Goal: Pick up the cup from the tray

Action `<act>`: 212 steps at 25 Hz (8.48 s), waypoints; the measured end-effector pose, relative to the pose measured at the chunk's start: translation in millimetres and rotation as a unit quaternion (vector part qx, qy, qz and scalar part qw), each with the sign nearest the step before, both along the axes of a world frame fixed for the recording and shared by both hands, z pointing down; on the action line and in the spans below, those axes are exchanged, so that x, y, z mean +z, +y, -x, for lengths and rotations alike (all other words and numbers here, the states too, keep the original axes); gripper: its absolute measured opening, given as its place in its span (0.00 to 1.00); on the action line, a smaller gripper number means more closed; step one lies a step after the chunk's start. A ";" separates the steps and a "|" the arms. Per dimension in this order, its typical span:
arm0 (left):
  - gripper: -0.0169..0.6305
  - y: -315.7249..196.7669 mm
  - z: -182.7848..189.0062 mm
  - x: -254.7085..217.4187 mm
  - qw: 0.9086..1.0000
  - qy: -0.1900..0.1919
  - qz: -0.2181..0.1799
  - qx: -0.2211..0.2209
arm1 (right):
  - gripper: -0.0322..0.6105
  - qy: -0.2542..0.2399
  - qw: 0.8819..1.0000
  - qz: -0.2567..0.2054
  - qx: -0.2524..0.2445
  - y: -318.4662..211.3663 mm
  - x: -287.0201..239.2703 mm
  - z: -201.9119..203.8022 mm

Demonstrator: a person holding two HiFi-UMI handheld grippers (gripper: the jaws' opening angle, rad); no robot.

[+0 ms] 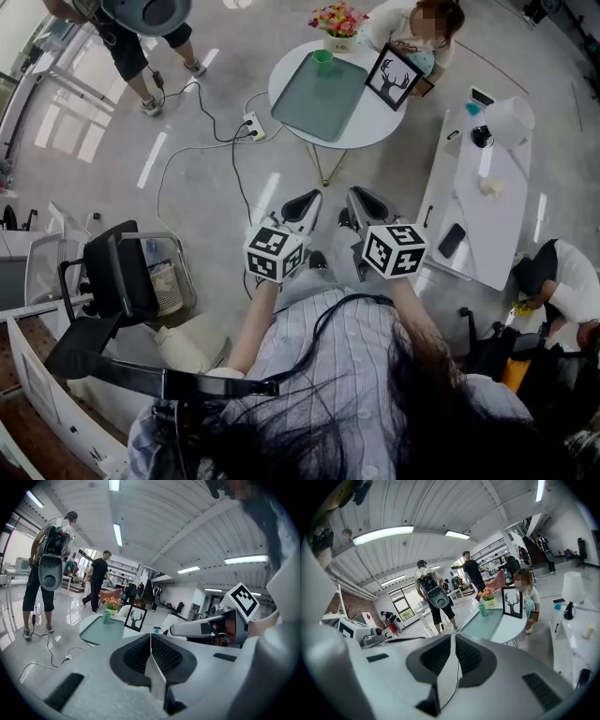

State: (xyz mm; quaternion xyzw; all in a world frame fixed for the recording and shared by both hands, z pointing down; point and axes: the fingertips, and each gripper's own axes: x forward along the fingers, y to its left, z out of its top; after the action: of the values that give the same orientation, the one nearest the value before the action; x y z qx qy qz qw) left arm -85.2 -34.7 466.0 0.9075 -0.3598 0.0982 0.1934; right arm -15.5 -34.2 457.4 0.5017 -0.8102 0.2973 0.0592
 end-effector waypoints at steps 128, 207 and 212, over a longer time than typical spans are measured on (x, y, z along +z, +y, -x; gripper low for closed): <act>0.05 -385.7 43.9 101.7 0.991 -0.075 0.107 0.035 | 0.54 0.157 0.984 0.068 -0.044 -487.9 200.1 6.4; 0.05 72.4 78.0 35.3 0.993 -0.012 0.039 -0.107 | 0.54 0.131 0.968 -0.010 -0.211 45.5 50.5 78.4; 0.05 83.2 55.9 25.9 0.993 -0.013 0.032 -0.109 | 0.54 0.129 0.967 -0.006 -0.220 74.7 48.4 58.3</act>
State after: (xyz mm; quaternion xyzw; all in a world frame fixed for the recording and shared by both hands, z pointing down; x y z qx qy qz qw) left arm -141.2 48.5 491.9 0.8549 -0.4558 0.0998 0.2269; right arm -73.8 40.5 505.8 0.3458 -0.8878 0.2052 0.2241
